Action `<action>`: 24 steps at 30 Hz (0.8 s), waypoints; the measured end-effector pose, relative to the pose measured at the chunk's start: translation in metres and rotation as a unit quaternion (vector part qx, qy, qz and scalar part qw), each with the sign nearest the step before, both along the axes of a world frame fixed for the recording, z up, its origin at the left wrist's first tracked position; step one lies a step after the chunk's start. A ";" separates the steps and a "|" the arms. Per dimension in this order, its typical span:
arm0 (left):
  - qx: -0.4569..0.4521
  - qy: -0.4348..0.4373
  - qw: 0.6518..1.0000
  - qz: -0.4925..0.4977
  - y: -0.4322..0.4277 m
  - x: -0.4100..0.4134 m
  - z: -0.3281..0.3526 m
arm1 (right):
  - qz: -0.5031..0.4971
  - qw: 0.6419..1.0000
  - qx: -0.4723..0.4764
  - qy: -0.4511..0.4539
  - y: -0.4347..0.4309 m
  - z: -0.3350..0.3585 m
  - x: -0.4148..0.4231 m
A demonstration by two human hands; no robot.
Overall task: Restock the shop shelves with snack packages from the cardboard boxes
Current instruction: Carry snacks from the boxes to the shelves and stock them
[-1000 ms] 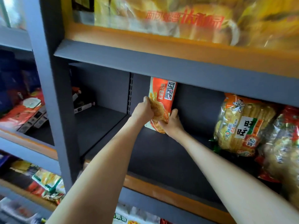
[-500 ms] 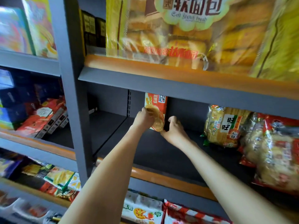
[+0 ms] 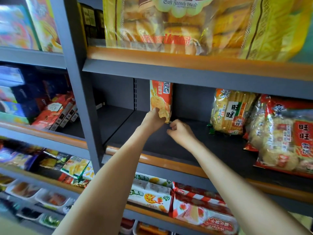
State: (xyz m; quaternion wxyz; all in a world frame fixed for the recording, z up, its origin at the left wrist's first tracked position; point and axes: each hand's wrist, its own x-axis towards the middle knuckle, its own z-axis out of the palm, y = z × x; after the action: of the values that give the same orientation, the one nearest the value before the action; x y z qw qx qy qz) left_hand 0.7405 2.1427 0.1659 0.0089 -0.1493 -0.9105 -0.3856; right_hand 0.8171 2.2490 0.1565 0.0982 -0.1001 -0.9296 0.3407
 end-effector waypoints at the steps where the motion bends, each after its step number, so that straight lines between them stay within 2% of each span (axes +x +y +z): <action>1: 0.005 0.005 1.000 0.007 -0.004 0.007 -0.001 | 0.006 1.000 -0.013 0.007 -0.006 0.001 0.003; 4: 0.045 0.041 0.998 0.034 -0.020 0.036 0.002 | 0.028 0.997 -0.041 0.050 -0.028 0.008 0.014; 7: 0.122 0.080 0.987 0.066 -0.038 0.073 0.003 | 0.065 0.990 -0.075 0.104 -0.050 0.015 0.028; 10: 0.185 0.112 0.967 0.133 -0.056 0.114 -0.002 | 0.120 0.976 -0.101 0.151 -0.069 0.011 0.045; 13: 0.235 0.118 0.943 0.206 -0.070 0.158 -0.015 | 0.204 0.959 -0.117 0.159 -0.083 -0.003 0.073; 16: 0.231 0.098 0.929 0.271 -0.076 0.202 -0.041 | 0.269 0.943 -0.155 0.122 -0.092 -0.027 0.110; 19: 0.217 0.063 0.900 0.371 -0.086 0.247 -0.080 | 0.344 0.927 -0.147 0.038 -0.105 -0.062 0.139; 21: 0.222 0.029 0.868 0.442 -0.094 0.285 -0.112 | 0.405 0.905 -0.130 -0.023 -0.119 -0.089 0.159; 24: 0.259 -0.014 0.802 0.539 -0.104 0.359 -0.156 | 0.482 0.865 -0.095 -0.105 -0.143 -0.132 0.200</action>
State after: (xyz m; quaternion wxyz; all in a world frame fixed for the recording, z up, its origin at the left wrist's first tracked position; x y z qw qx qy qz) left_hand 1.0994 2.0390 0.0100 0.2410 0.3784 -0.7105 -0.5421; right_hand 1.0167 2.1056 0.0245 -0.1859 0.3164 -0.8302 0.4195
